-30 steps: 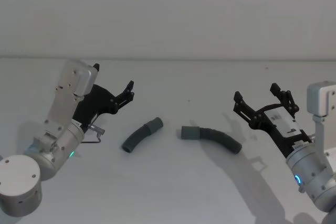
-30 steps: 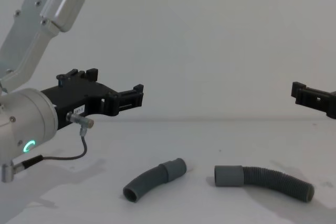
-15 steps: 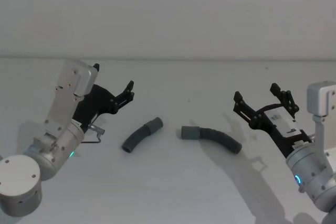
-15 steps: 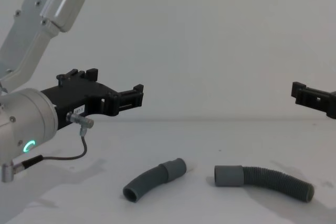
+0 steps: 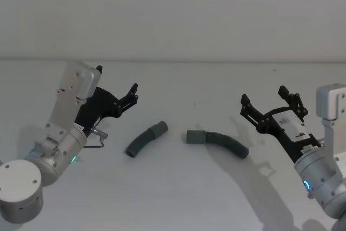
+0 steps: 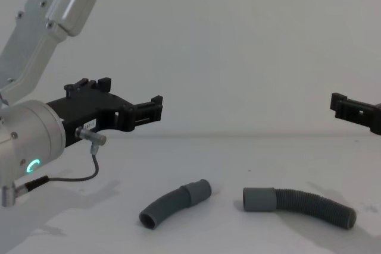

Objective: Use both hands to pick up one end of the pipe from the table, align the ends, and insert them.

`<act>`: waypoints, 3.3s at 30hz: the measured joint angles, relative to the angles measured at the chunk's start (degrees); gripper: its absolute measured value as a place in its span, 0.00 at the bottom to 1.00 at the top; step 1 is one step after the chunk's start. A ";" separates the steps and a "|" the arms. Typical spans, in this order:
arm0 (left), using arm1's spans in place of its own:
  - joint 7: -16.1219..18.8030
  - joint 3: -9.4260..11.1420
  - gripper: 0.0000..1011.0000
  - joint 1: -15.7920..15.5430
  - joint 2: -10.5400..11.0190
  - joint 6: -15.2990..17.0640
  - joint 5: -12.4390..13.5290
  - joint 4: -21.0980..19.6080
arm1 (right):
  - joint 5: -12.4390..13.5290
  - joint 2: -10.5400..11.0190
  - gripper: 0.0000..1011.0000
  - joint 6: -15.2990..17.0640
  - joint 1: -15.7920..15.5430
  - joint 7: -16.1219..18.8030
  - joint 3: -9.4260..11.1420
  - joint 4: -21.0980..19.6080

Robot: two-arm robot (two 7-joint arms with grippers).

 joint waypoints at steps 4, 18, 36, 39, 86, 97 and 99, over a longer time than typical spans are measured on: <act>0.00 0.00 0.99 0.00 0.00 0.00 0.00 0.00 | 0.00 0.00 0.99 0.00 0.00 0.00 0.00 0.00; 0.00 0.00 0.99 0.00 0.00 0.00 0.00 0.00 | 0.00 0.00 0.99 0.00 0.00 0.00 0.00 0.00; 0.00 0.00 0.99 0.00 0.00 0.00 0.00 0.00 | 0.00 0.00 0.99 0.00 0.00 0.00 0.00 0.00; 0.00 0.00 0.99 0.00 0.00 0.00 0.00 -0.01 | 0.00 0.00 0.99 0.00 0.00 0.00 0.00 0.00; -18.44 0.56 0.99 -7.51 2.86 20.94 -9.41 0.16 | 6.36 7.38 0.99 12.03 14.34 20.18 -4.96 8.27; -23.22 2.07 0.99 -10.16 4.67 19.74 -8.13 3.35 | 6.94 8.14 0.99 13.55 15.23 20.62 -5.74 8.85; -23.53 2.10 0.99 -10.23 4.69 19.45 -8.01 3.74 | 7.03 8.27 0.99 13.90 15.34 20.61 -5.90 8.93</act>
